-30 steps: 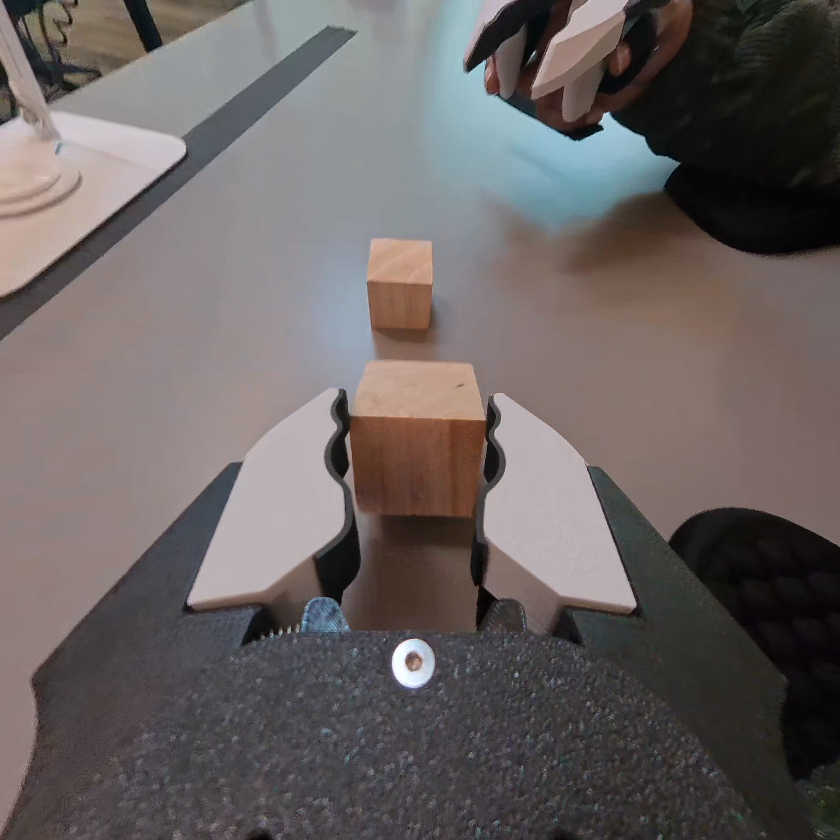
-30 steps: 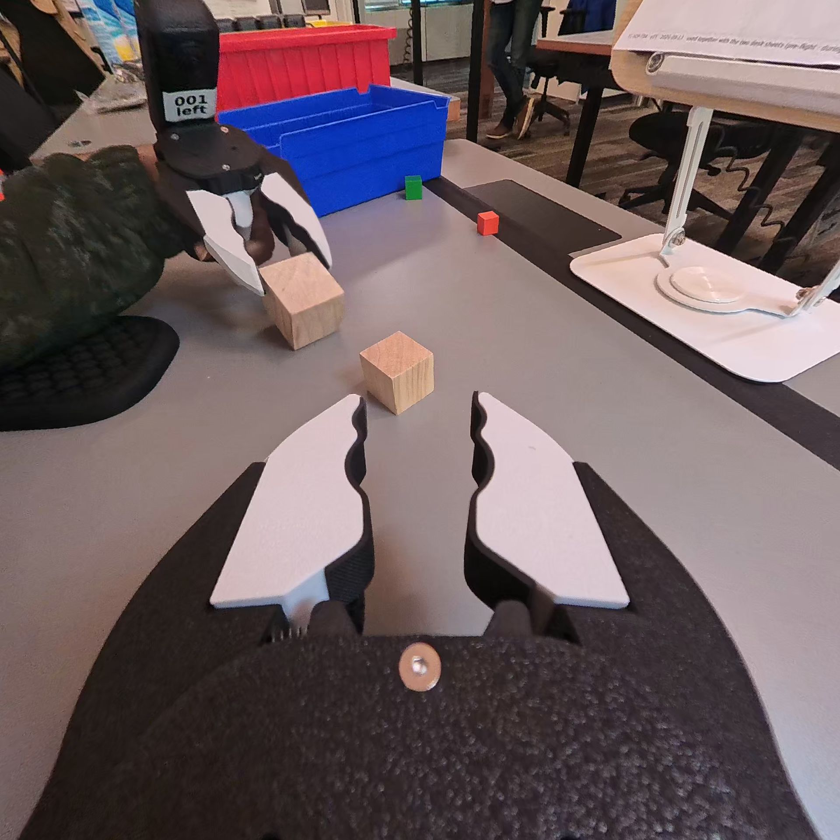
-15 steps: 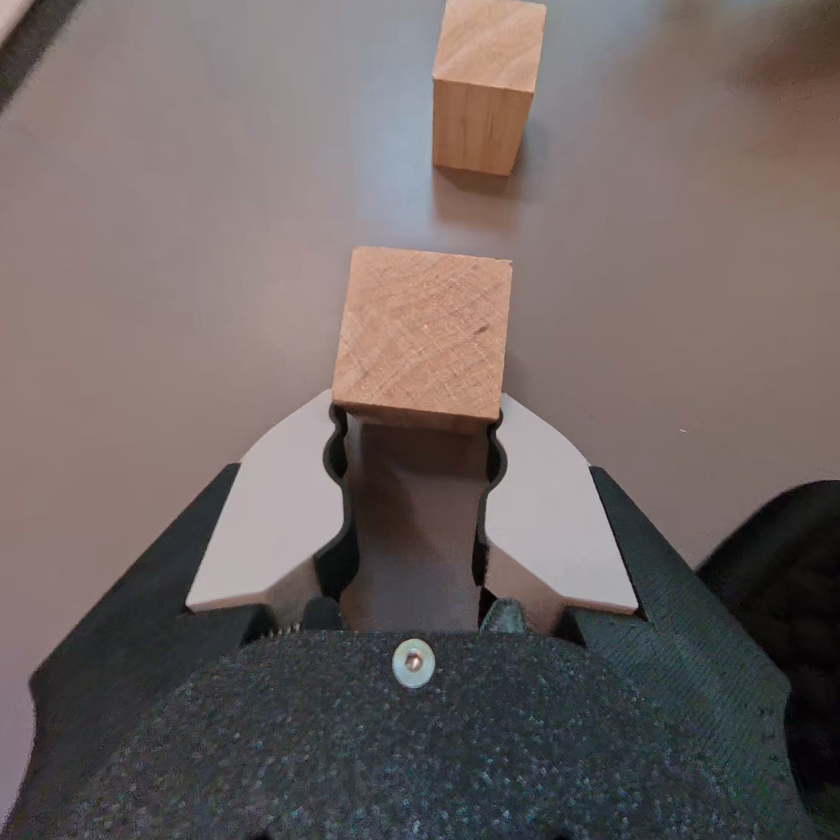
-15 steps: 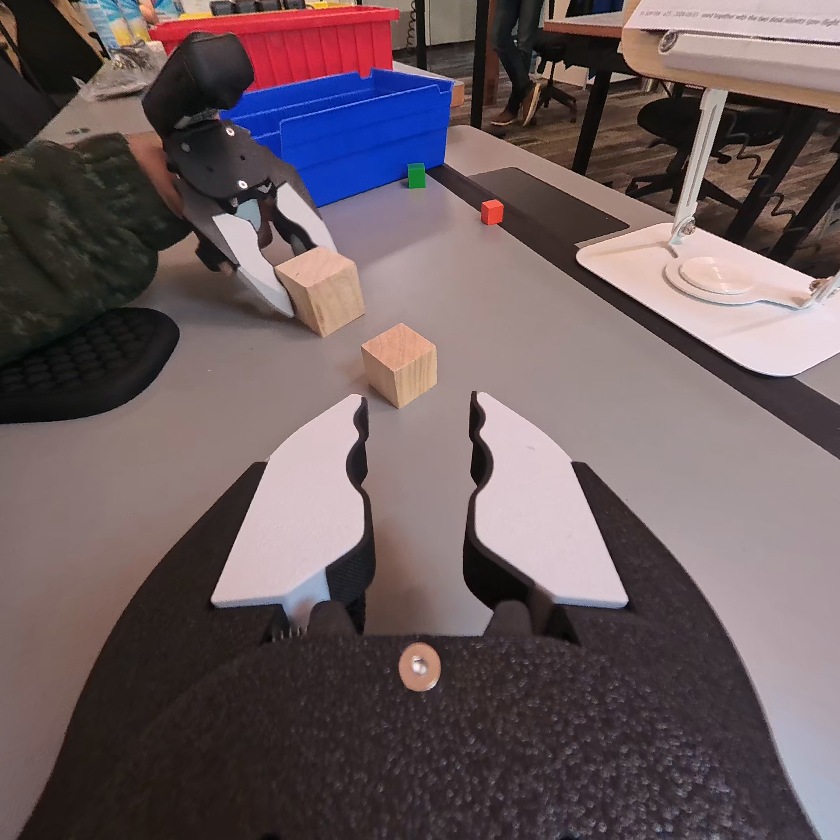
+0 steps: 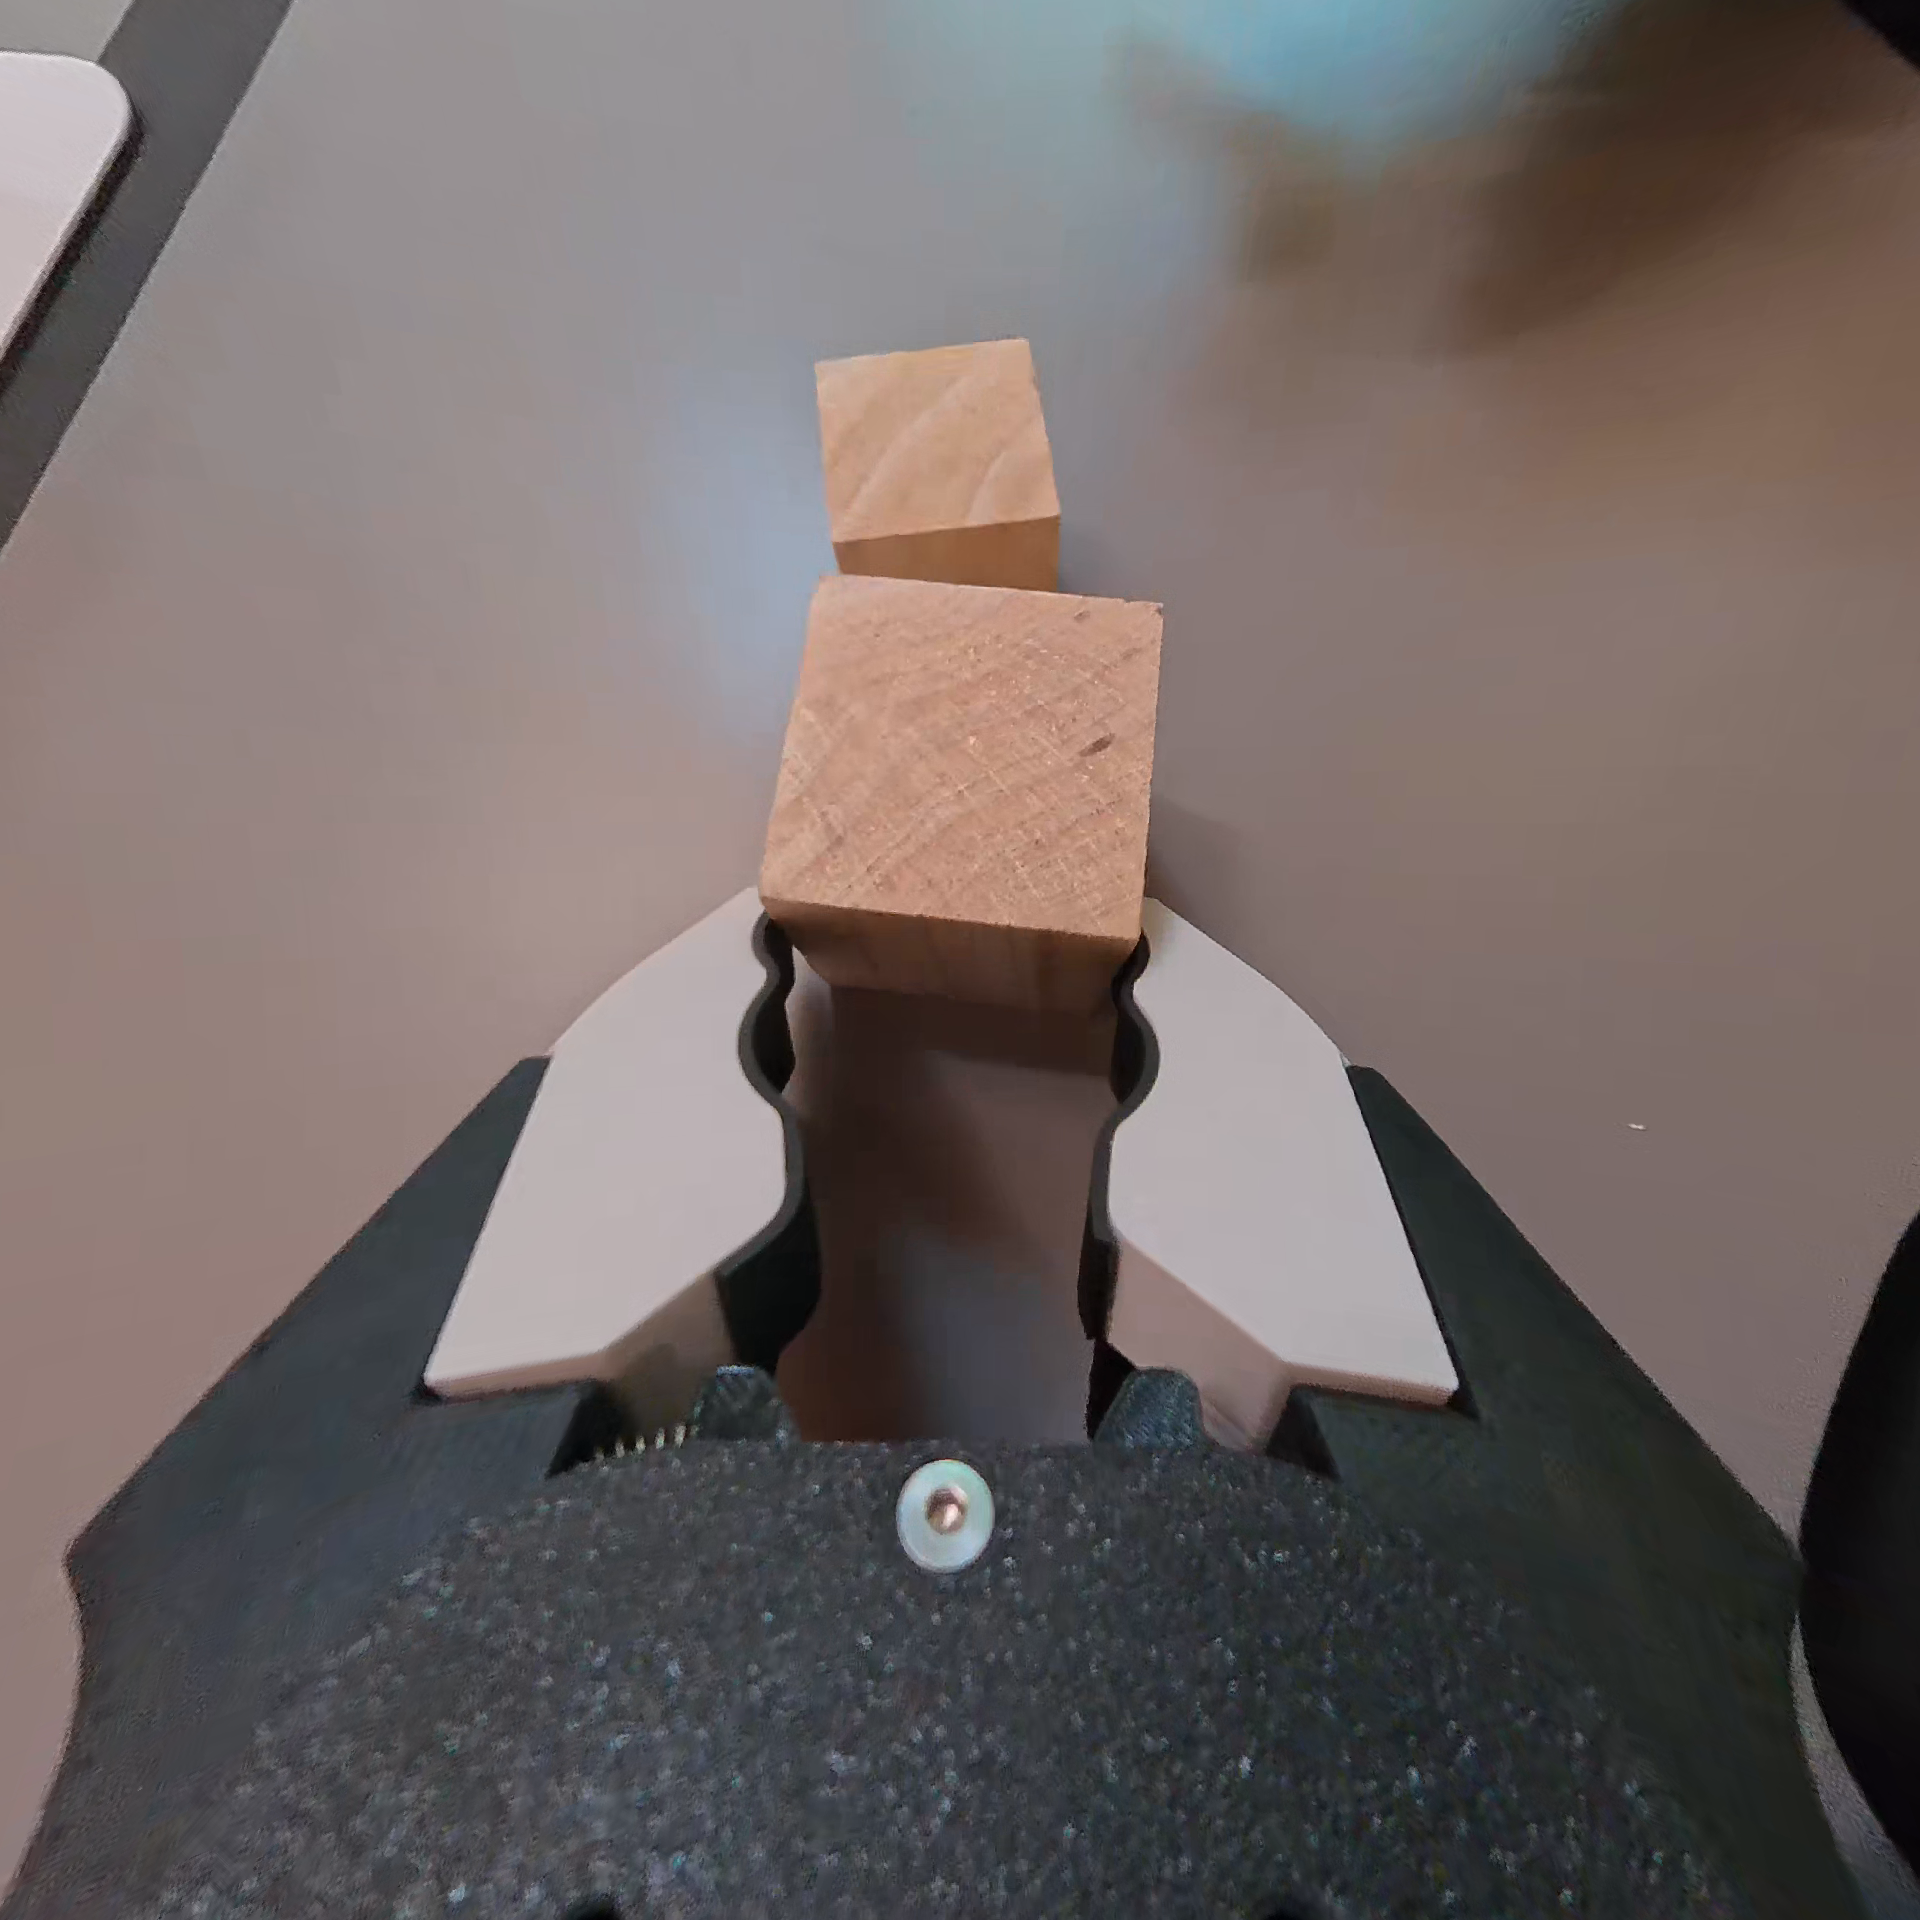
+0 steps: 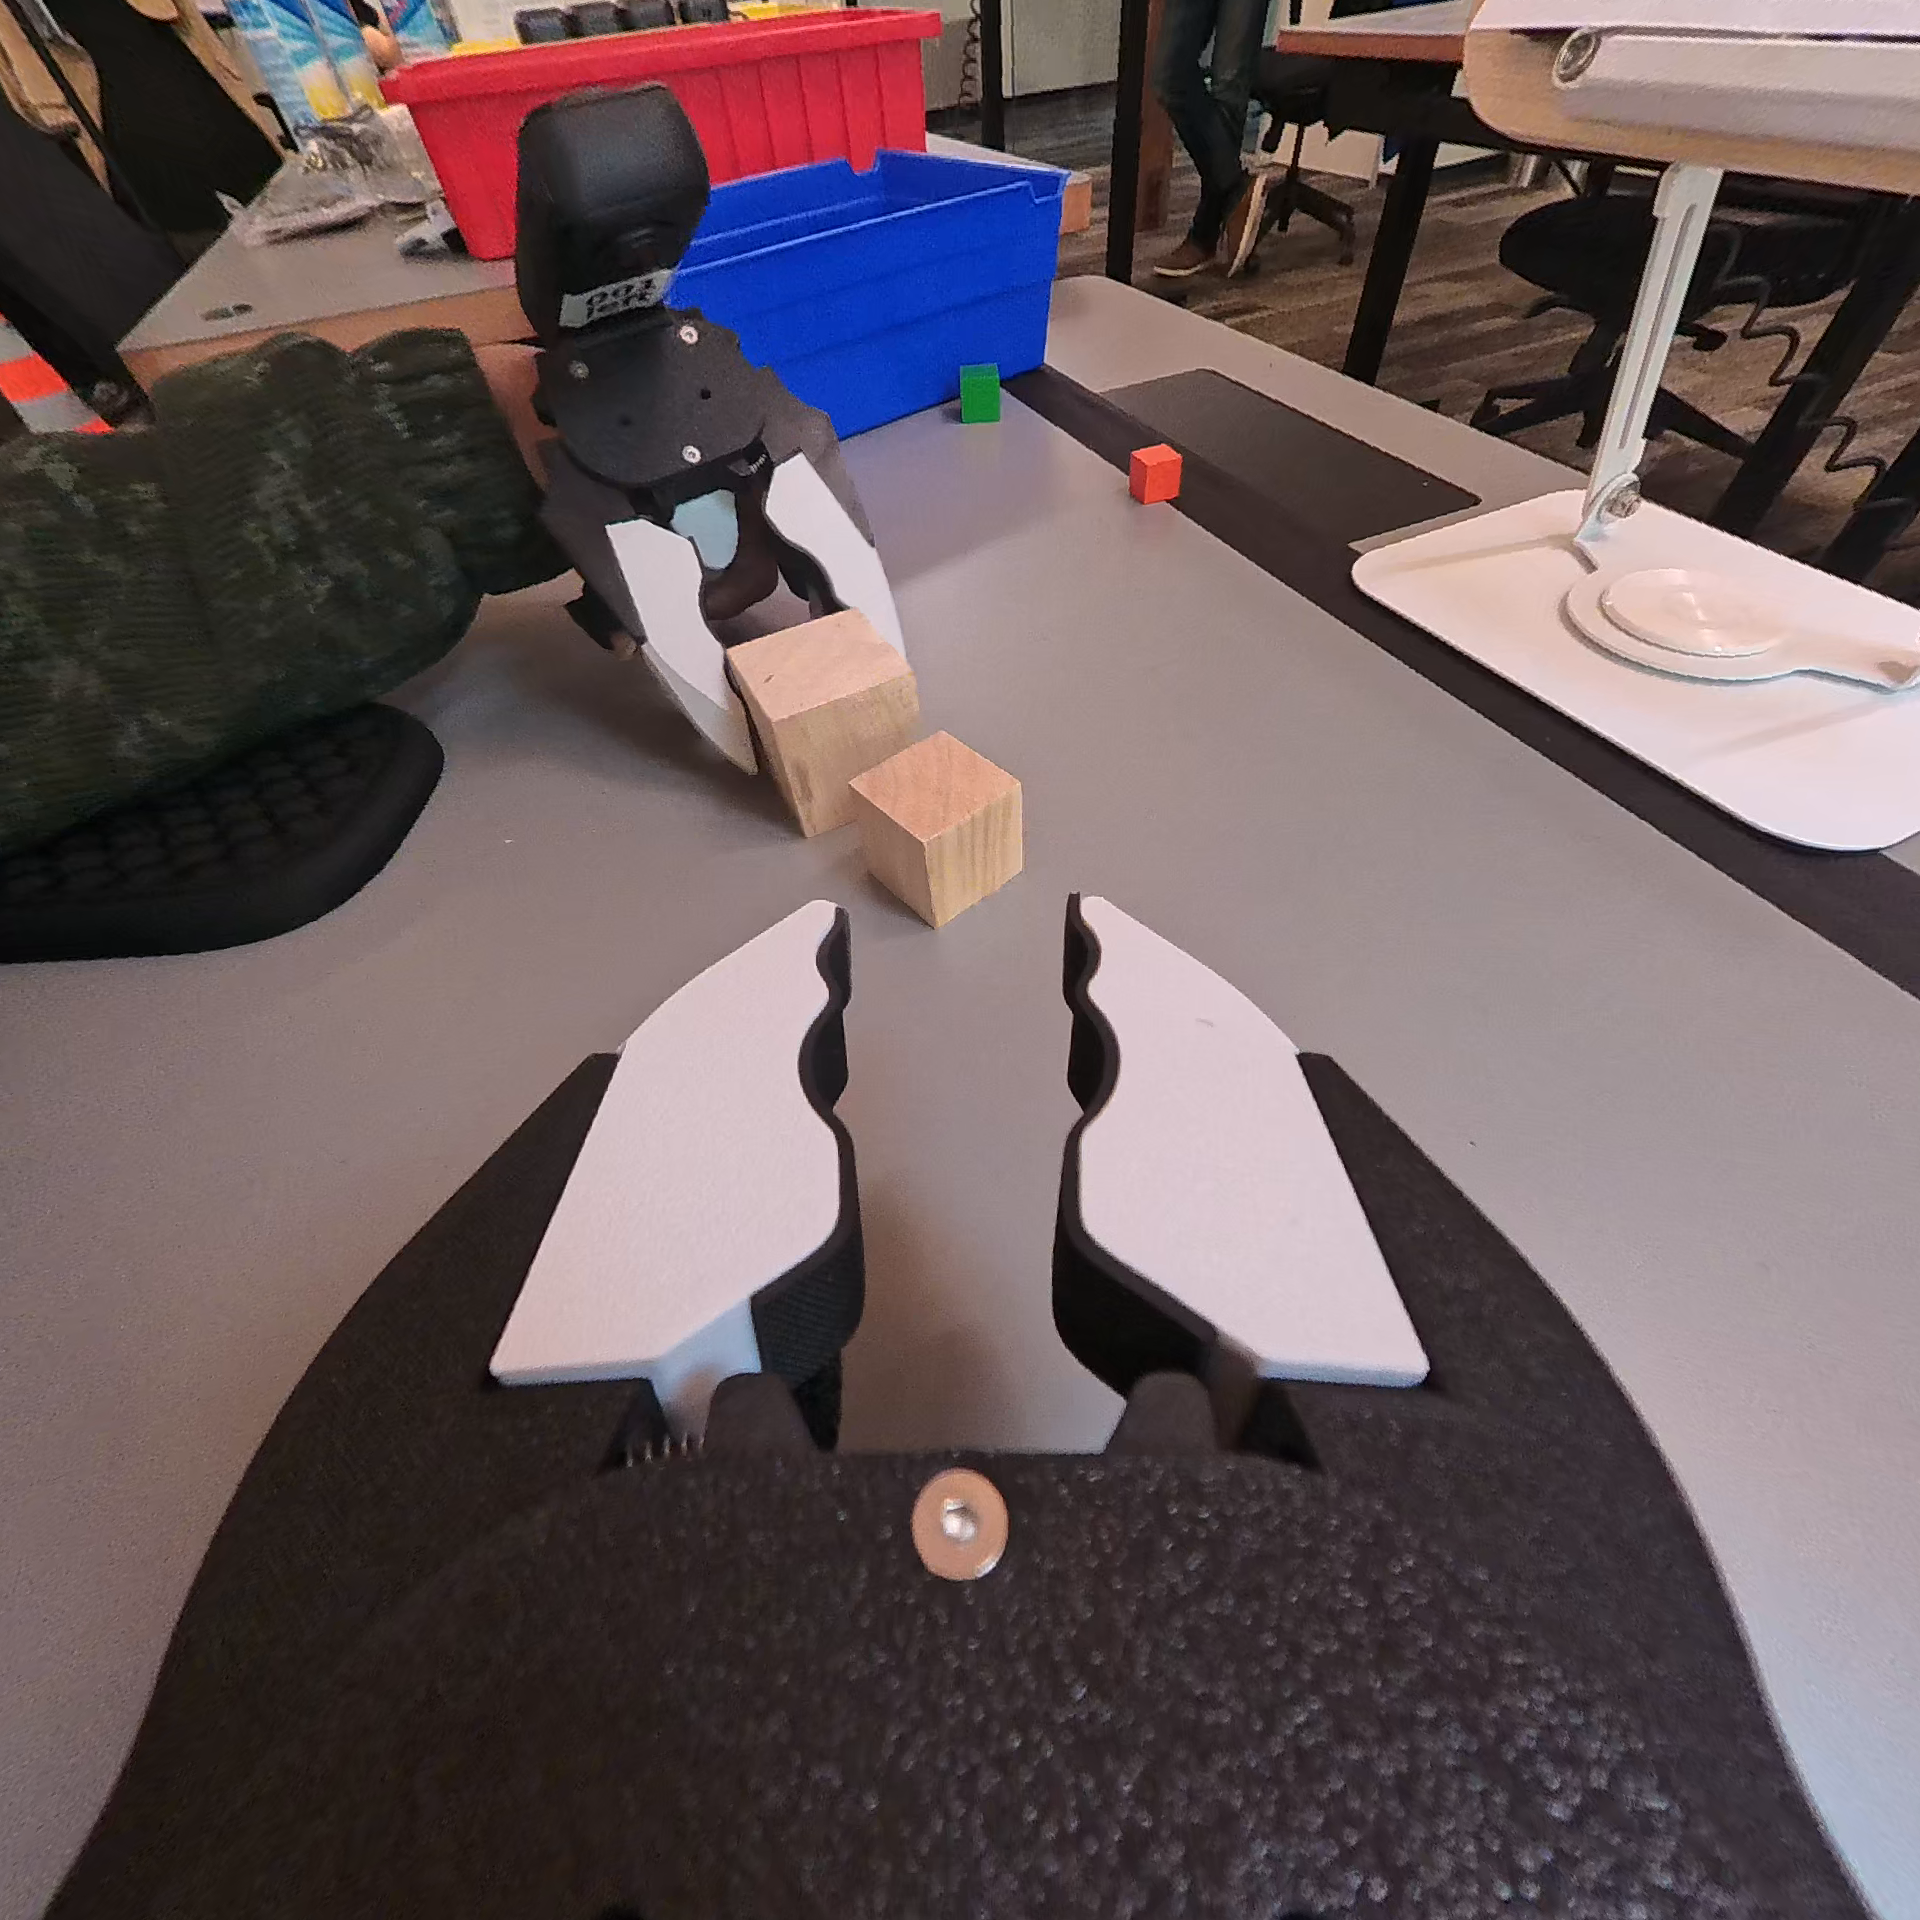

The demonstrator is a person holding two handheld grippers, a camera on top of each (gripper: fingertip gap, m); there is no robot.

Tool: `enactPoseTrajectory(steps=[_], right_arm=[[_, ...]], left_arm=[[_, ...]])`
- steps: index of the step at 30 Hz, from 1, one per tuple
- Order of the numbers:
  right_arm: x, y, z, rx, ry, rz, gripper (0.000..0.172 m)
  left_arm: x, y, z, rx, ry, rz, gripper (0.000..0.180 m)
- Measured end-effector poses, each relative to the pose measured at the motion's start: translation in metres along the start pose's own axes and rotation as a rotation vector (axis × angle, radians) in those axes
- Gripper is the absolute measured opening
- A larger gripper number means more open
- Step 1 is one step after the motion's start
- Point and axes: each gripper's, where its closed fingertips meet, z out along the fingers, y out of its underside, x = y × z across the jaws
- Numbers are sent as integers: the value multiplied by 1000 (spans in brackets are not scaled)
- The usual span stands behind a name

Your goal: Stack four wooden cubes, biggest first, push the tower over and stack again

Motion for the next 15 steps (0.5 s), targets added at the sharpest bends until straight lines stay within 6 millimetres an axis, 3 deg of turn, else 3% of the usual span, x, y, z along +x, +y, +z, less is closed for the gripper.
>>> enactPoseTrajectory(steps=[8,10,15], right_arm=[[0,0,-1,-3,-2,-4,39],[-1,0,-1,-5,-4,-7,39],[-1,1,0,-12,-3,-9,39]], left_arm=[[-22,9,-21,31,-126,-94,63],[-17,5,-27,74,-111,-107,55],[-13,-4,-20,88,-124,-80,69]])
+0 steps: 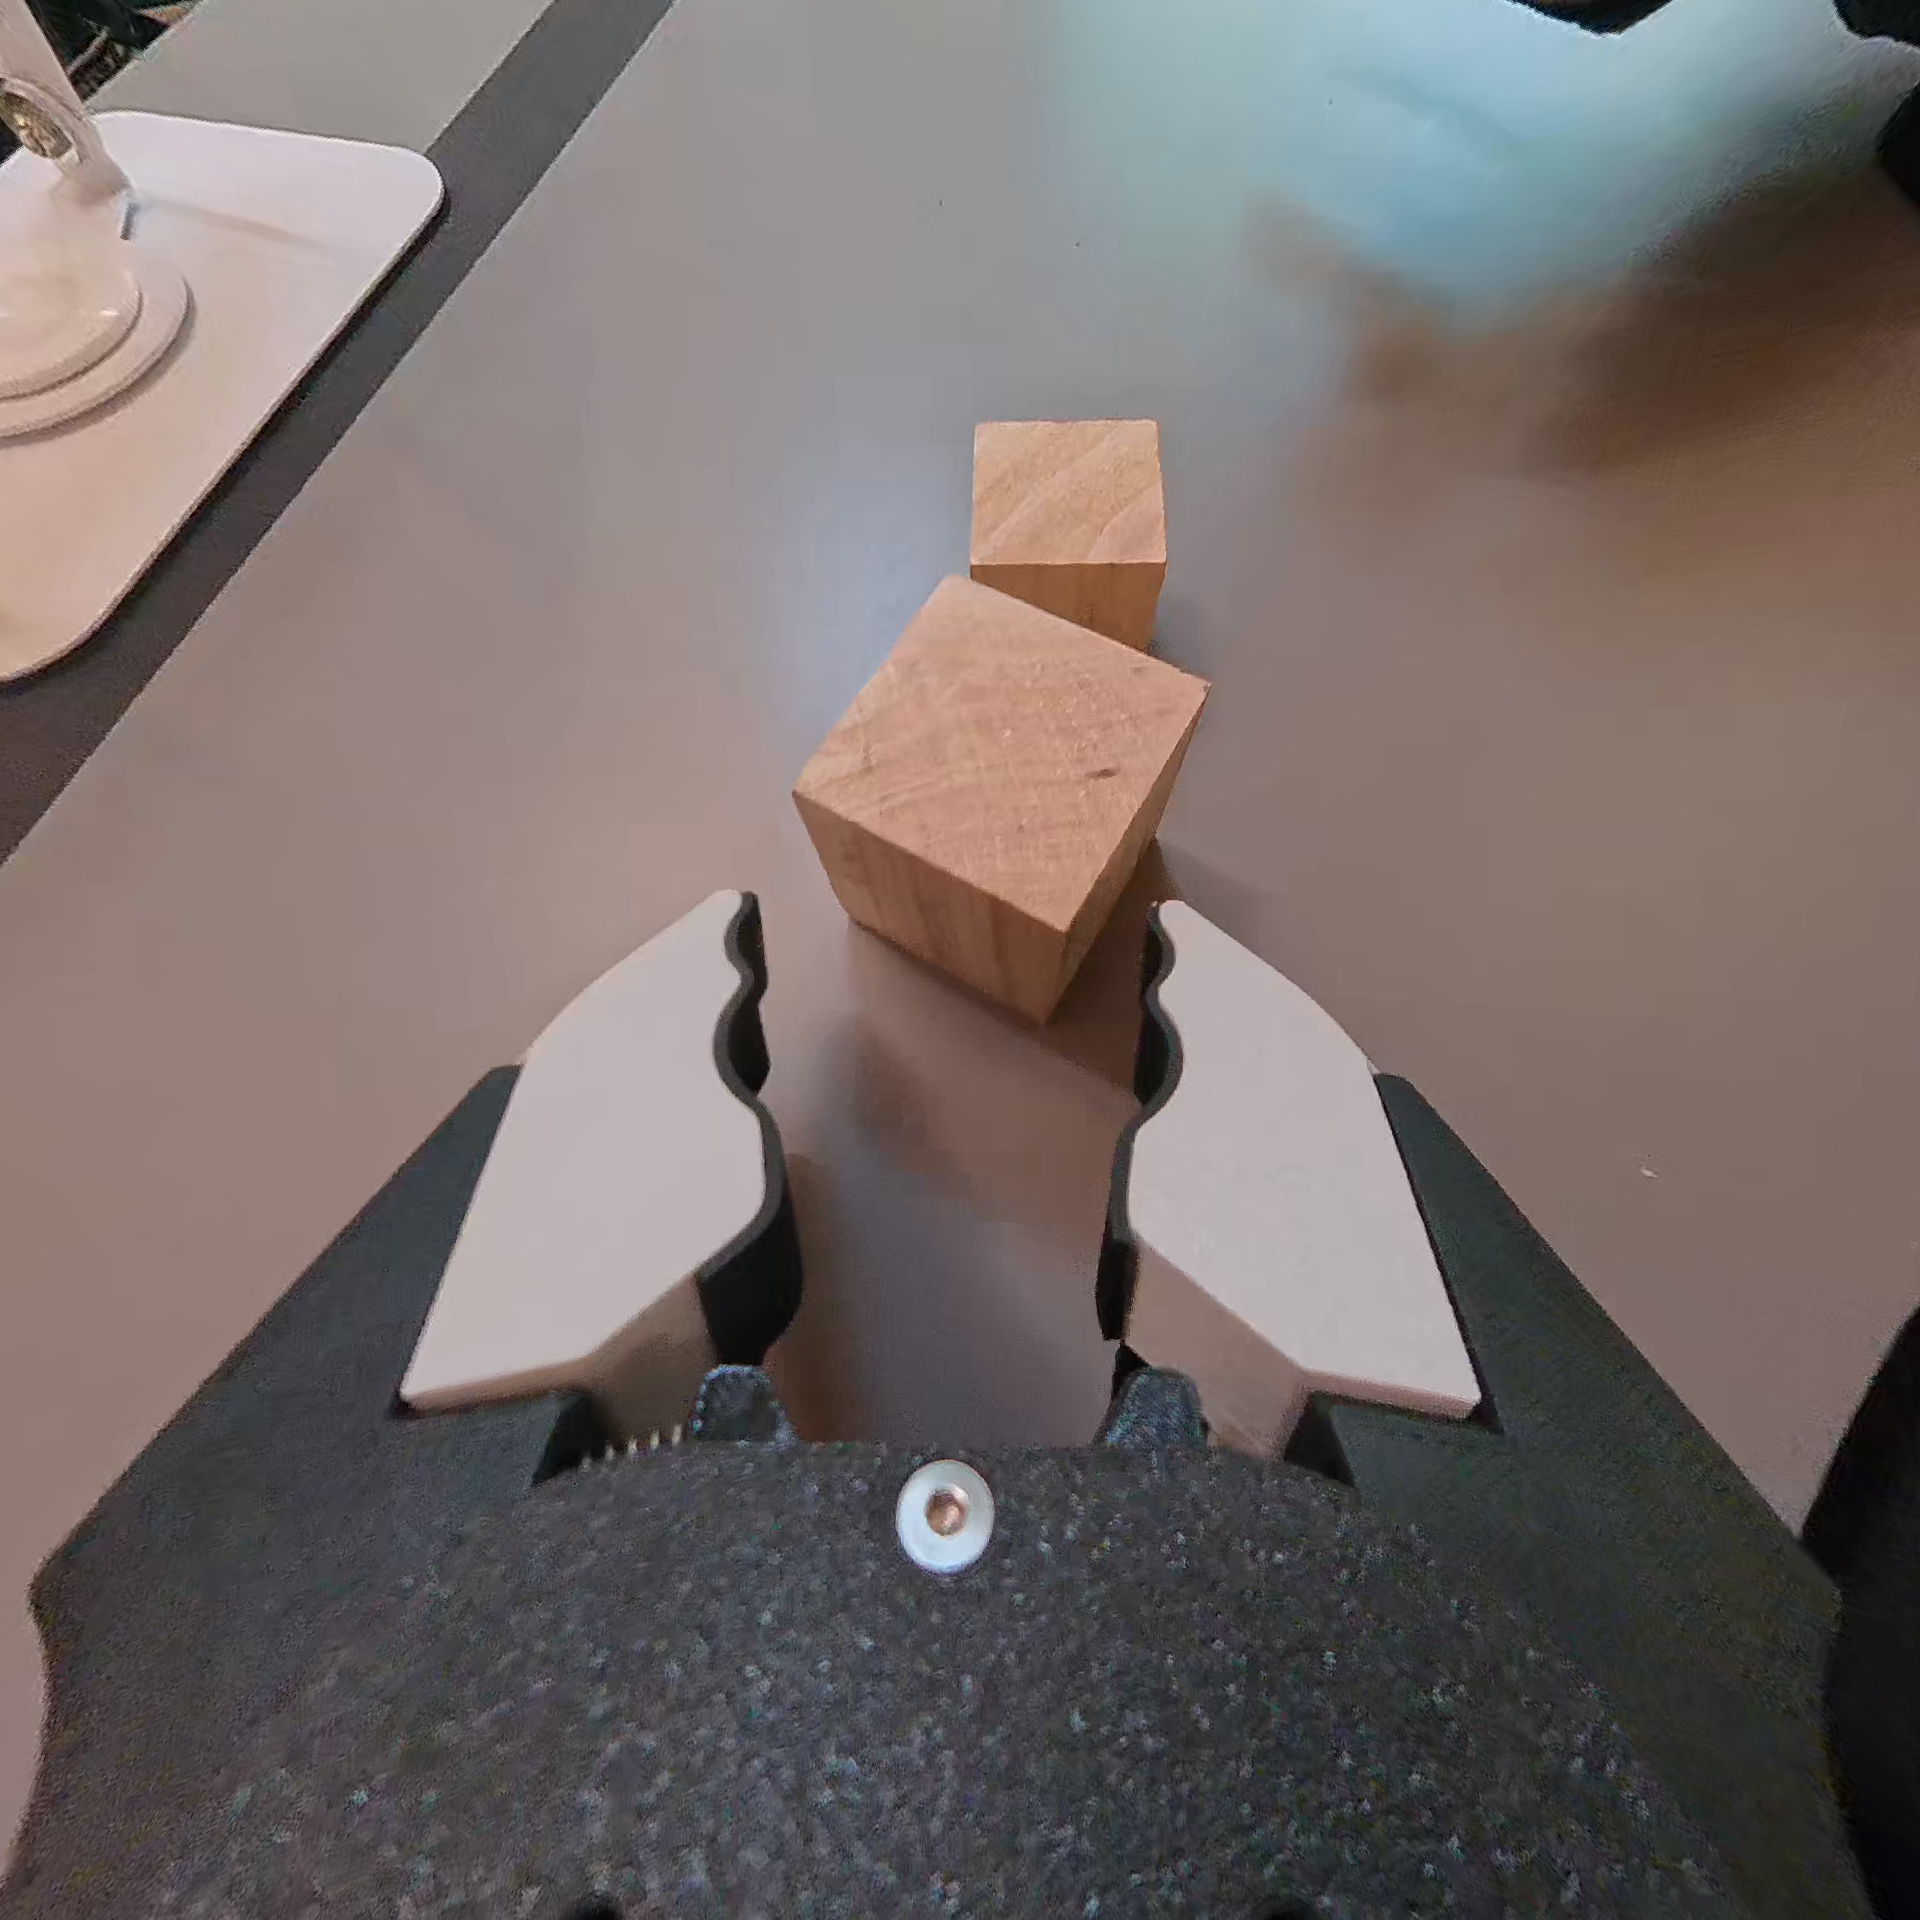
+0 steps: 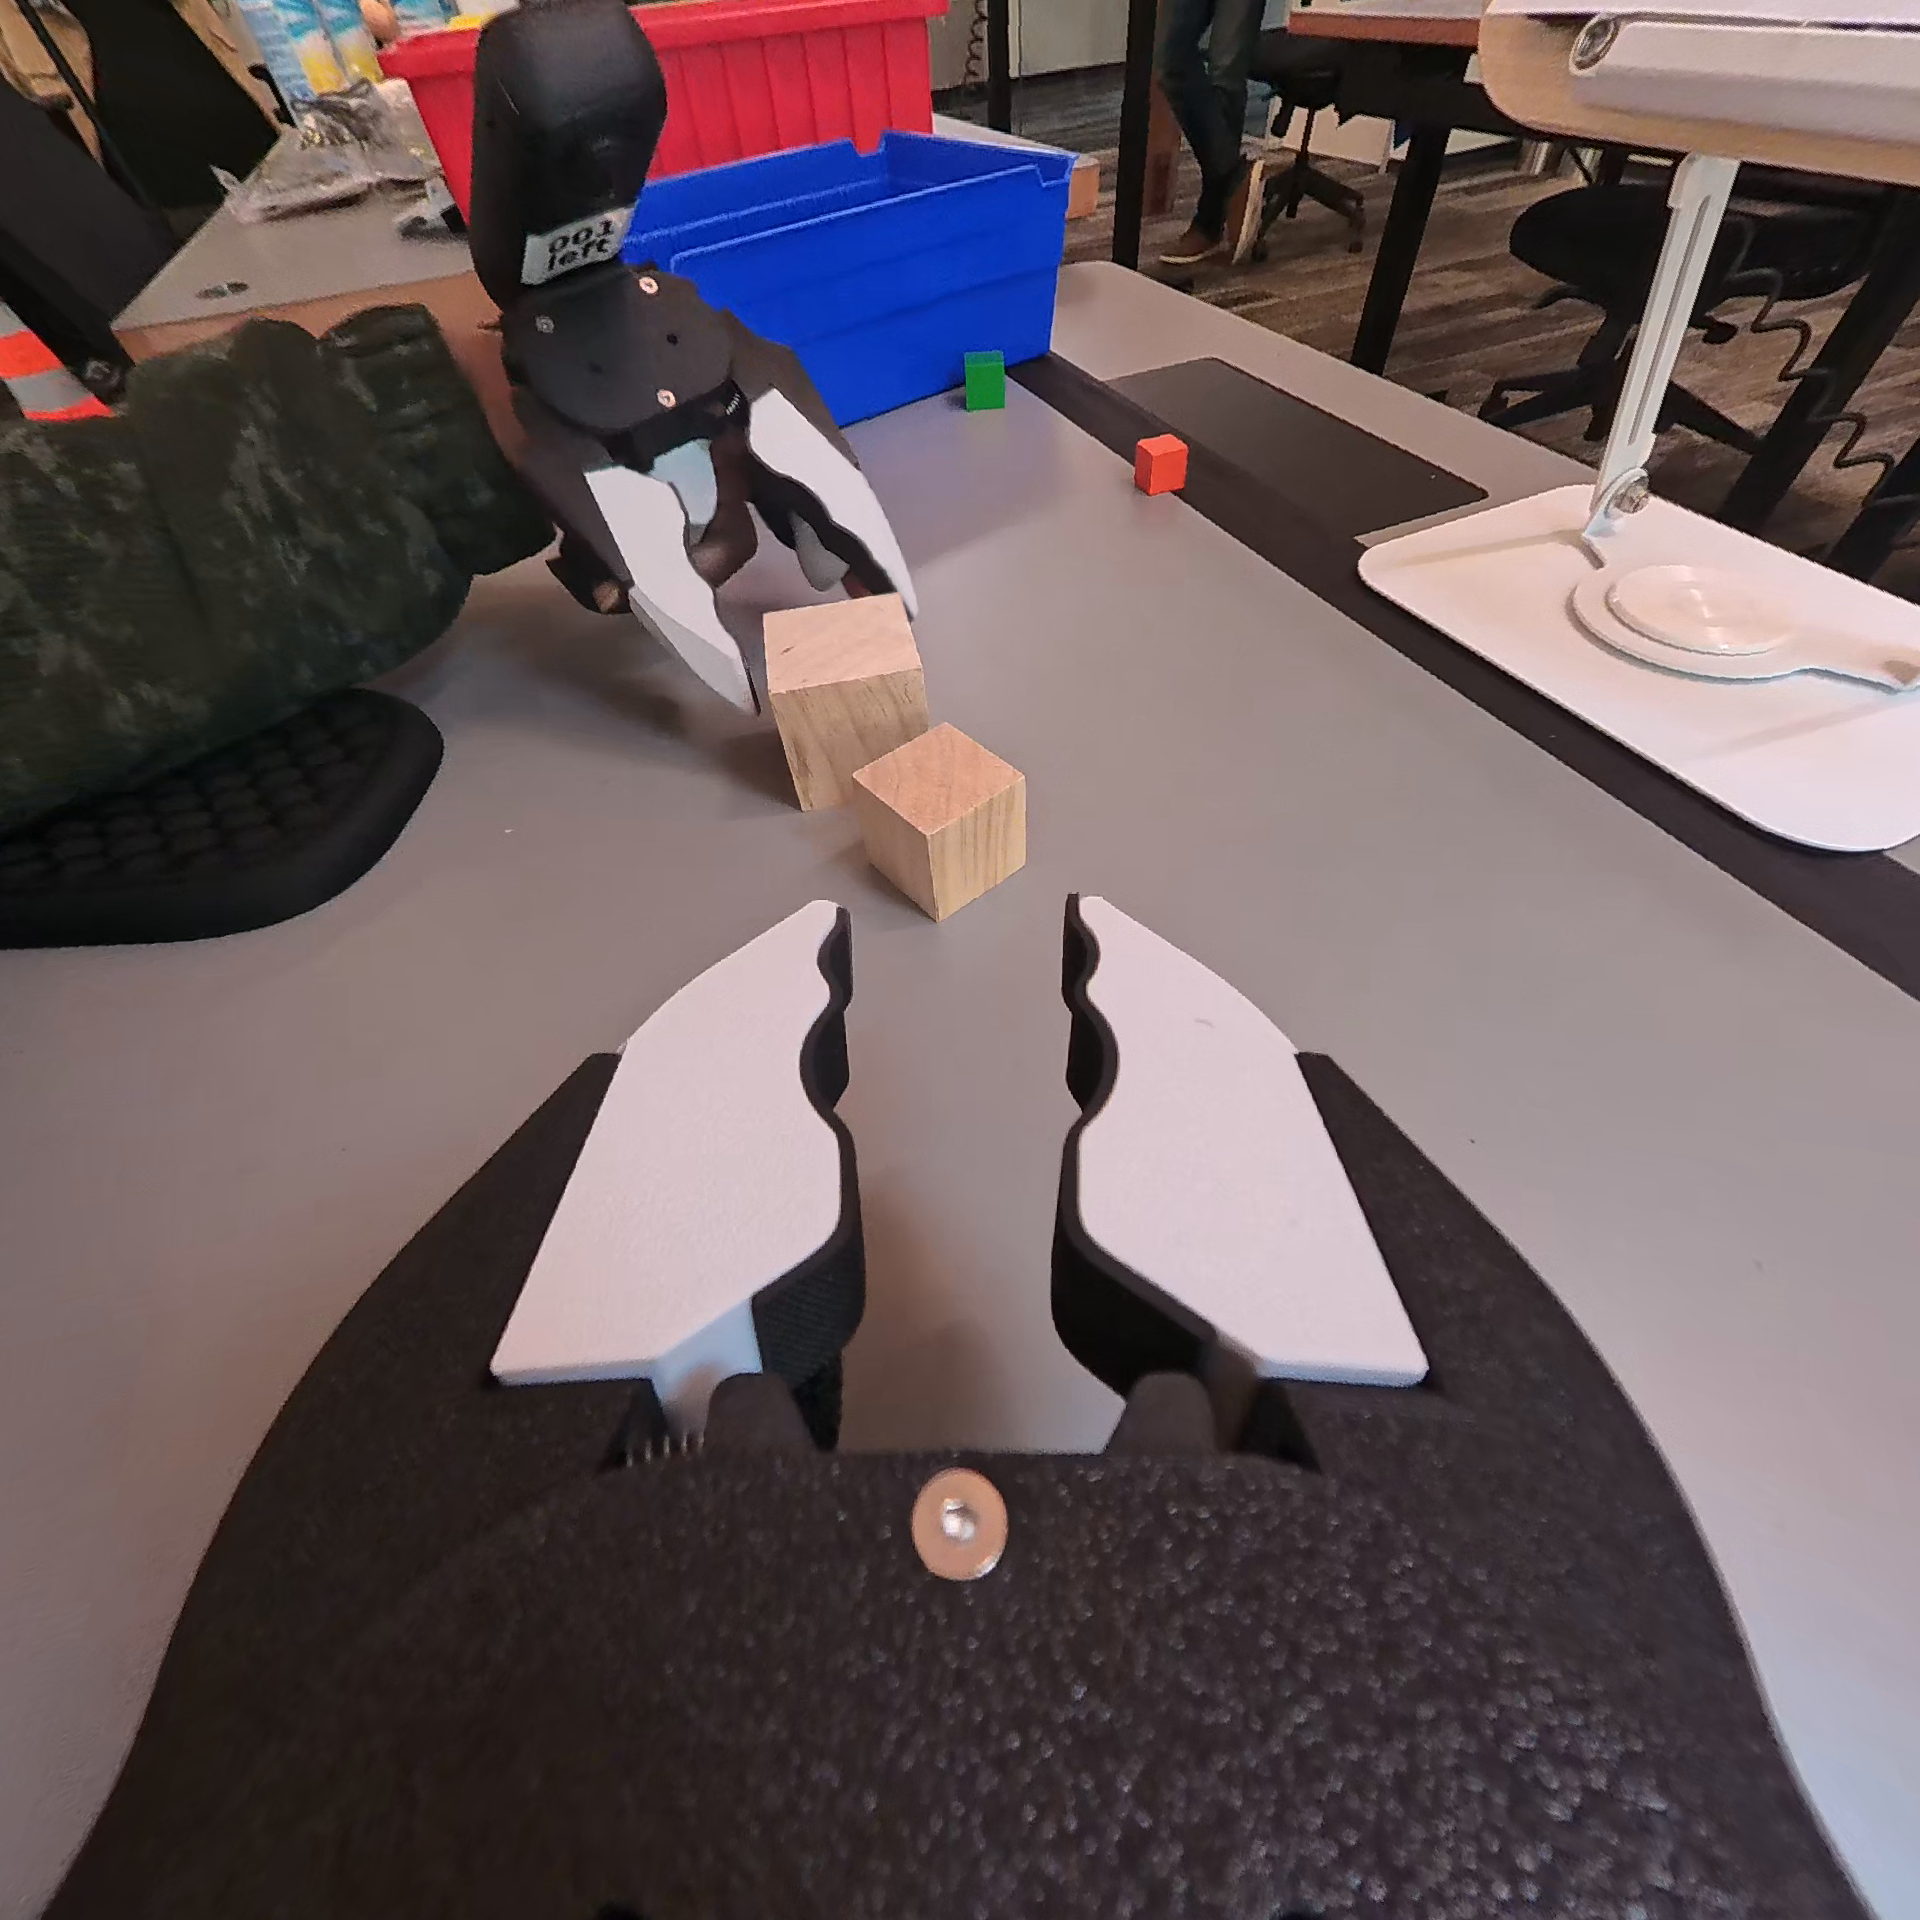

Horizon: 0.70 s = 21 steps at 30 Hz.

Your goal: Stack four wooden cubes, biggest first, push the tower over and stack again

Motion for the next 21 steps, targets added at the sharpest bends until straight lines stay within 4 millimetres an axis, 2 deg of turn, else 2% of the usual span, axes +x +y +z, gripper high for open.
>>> enactPoseTrajectory(steps=[2,5,17,21], right_arm=[[0,0,0,-1,0,0,39],[0,0,0,-1,2,-3,38],[1,-1,-1,3,5,-4,38],[2,-6,-5,22,12,-11,38]], left_arm=[[2,-4,7,5,-4,15,71],[3,-7,13,11,-7,34,61],[-11,-2,5,5,-91,-10,61],[-4,-23,-9,122,-43,-58,77]])
